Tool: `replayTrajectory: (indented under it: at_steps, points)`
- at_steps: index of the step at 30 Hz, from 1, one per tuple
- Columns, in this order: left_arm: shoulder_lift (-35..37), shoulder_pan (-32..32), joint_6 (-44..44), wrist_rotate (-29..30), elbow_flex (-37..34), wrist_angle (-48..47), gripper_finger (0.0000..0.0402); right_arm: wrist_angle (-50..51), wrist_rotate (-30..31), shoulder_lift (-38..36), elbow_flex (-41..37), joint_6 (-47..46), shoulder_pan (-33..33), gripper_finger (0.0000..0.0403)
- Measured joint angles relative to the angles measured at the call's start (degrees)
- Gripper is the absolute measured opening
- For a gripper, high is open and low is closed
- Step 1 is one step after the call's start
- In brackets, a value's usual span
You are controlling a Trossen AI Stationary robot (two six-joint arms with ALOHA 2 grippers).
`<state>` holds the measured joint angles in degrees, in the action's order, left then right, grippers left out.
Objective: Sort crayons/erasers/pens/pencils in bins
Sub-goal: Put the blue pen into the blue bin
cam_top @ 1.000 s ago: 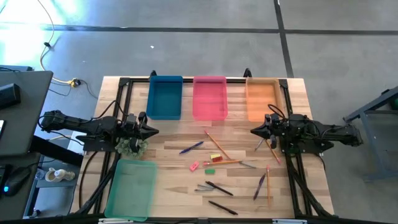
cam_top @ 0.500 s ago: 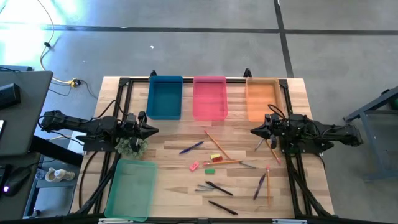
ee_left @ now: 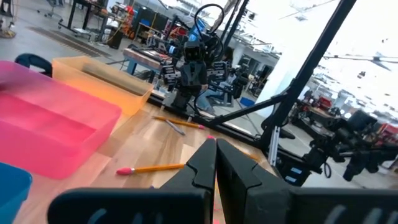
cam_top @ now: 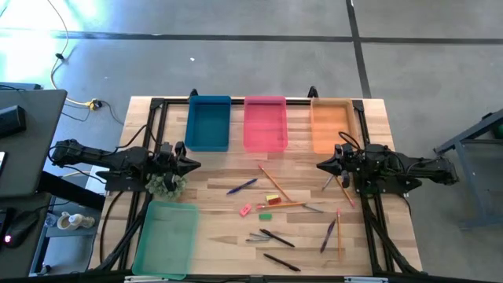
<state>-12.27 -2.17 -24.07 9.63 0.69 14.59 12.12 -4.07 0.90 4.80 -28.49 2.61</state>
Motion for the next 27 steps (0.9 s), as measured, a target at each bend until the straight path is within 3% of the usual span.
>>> replayTrajectory:
  at_steps: [10, 18, 27]
  points:
    - [0.0, 0.0, -8.3, 5.9, 0.1, 4.8, 0.0001, 0.0, 0.0, 0.0, 0.0, 0.0, 0.0, 0.0000]
    - [-0.8, 0.0, 3.6, 10.6, 8.5, 2.9, 0.0001, 0.0, 0.0, 0.0, 0.0, 0.0, 0.0, 0.0000]
    - [-9.8, 0.0, 12.3, 13.5, 23.4, -15.0, 0.0001, 0.0, 0.0, 0.0, 0.0, 0.0, 0.0, 0.0000]
